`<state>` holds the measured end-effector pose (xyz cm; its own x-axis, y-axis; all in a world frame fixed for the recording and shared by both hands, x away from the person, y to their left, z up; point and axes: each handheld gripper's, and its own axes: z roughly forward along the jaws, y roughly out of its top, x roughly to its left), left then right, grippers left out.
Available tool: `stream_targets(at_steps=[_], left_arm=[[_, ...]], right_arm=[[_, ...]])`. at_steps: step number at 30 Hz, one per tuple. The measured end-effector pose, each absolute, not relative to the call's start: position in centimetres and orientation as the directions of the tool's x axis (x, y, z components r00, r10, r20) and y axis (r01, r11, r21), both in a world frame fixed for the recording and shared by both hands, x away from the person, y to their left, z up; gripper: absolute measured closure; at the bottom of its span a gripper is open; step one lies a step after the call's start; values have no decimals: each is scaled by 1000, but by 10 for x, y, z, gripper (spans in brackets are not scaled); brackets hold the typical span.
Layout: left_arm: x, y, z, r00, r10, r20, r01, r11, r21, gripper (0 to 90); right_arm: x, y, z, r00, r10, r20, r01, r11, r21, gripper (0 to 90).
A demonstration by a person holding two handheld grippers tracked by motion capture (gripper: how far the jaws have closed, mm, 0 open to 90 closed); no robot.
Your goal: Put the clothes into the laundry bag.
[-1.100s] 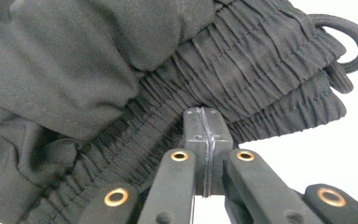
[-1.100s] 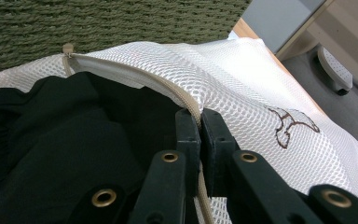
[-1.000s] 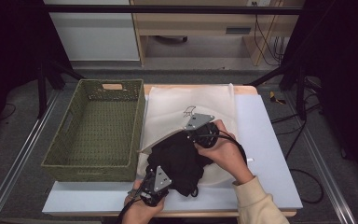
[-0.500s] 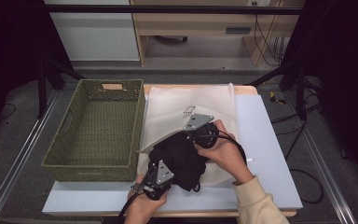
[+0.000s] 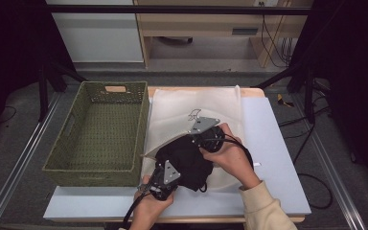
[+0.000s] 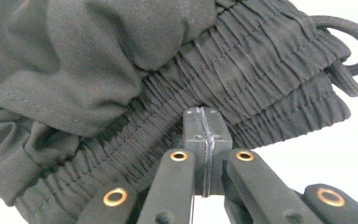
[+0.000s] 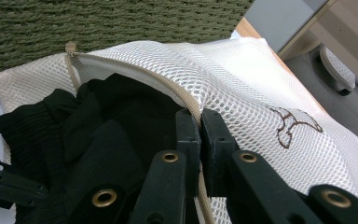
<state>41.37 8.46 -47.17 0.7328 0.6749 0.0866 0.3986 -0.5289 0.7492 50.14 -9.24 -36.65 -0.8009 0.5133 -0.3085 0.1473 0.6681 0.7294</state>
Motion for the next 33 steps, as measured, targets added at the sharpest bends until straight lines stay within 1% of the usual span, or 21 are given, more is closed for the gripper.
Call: stream_targets(at_steps=[33], left_arm=[[419,79,-473,726,673,137,376,-556,741,900]], right_arm=[[501,-95,-363,-794,529,-299,151,648,746,869]])
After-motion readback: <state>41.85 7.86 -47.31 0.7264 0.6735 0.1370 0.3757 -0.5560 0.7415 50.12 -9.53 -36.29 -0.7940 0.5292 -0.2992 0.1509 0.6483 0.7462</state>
